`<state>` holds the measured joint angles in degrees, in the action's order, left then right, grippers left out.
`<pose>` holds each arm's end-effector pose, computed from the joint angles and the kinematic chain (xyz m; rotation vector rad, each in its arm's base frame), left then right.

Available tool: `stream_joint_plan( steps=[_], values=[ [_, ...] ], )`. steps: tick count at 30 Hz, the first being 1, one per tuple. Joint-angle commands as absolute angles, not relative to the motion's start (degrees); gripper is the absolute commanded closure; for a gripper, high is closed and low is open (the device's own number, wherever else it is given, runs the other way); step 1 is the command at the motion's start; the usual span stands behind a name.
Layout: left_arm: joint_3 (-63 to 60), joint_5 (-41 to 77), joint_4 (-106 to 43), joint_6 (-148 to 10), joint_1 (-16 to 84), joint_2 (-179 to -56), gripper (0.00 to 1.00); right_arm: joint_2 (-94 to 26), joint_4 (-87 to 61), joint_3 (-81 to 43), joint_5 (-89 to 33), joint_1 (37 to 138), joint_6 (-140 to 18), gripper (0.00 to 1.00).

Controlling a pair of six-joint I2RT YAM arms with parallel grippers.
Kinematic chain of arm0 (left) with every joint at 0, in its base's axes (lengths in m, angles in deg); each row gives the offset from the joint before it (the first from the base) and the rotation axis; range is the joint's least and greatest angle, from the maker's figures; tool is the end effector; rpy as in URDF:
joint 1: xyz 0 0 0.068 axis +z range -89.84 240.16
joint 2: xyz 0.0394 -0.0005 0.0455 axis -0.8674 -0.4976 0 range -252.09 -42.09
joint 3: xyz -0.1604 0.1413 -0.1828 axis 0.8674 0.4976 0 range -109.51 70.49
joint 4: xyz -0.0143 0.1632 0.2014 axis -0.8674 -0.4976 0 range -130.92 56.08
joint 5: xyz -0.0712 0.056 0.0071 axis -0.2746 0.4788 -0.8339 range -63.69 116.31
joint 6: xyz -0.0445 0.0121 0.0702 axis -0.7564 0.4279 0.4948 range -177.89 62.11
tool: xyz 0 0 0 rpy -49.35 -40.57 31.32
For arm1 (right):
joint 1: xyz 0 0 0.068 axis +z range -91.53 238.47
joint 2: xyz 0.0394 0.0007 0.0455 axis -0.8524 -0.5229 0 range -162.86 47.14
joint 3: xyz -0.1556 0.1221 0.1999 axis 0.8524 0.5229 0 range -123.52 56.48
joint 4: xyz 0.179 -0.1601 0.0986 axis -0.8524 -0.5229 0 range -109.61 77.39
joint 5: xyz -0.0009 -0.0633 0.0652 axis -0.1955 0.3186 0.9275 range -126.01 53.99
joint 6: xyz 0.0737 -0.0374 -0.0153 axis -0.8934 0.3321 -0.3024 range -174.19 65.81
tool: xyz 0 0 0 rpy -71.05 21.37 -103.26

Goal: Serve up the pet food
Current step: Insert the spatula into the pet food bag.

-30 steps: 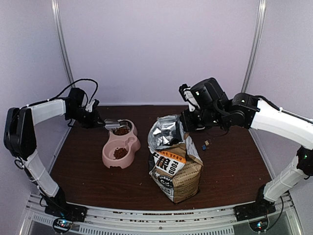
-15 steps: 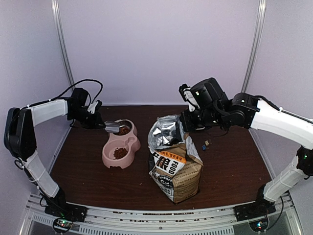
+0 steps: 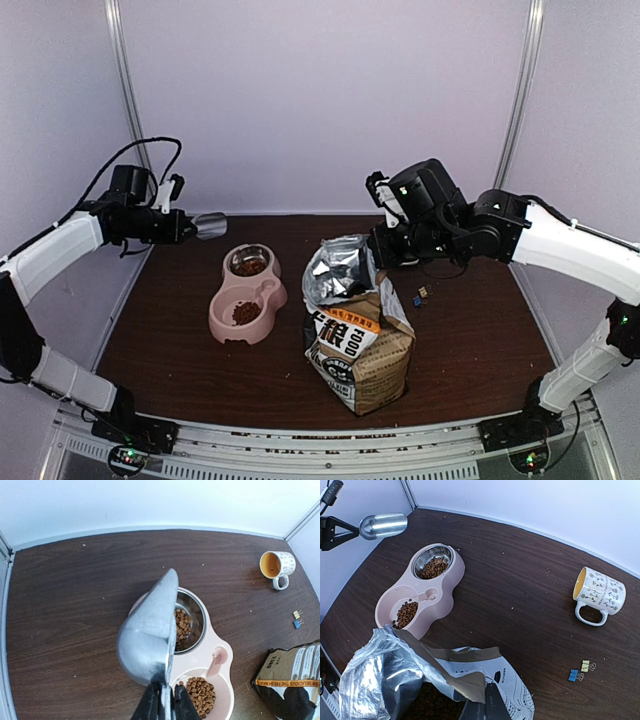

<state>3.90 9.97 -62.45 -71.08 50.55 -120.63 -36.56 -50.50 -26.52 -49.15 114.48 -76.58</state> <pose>0.3179 -0.0748 0.2952 0.0802 2.2980 -0.5320 0.2082 0.2790 0.3506 -0.5349 2.2049 0.4870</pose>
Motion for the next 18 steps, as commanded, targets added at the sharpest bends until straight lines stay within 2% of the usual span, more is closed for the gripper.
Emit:
stream_joint_plan(
  steps=[1, 8, 18],
  values=[
    [6.7, 11.0, -56.0, -70.6, 50.2, -114.2, 1.00, -37.3, -50.0, -28.1, -51.6, 113.8, -76.7, 1.00],
    [7.5, 6.4, -58.7, -72.8, 47.0, -106.1, 1.00, -37.3, -50.2, -28.5, -51.6, 113.8, -76.3, 1.00],
    [-4.5, 5.5, -71.7, -67.9, 26.5, -105.0, 1.00, -38.2, -49.5, -29.4, -50.0, 114.0, -76.6, 1.00]
  ],
)
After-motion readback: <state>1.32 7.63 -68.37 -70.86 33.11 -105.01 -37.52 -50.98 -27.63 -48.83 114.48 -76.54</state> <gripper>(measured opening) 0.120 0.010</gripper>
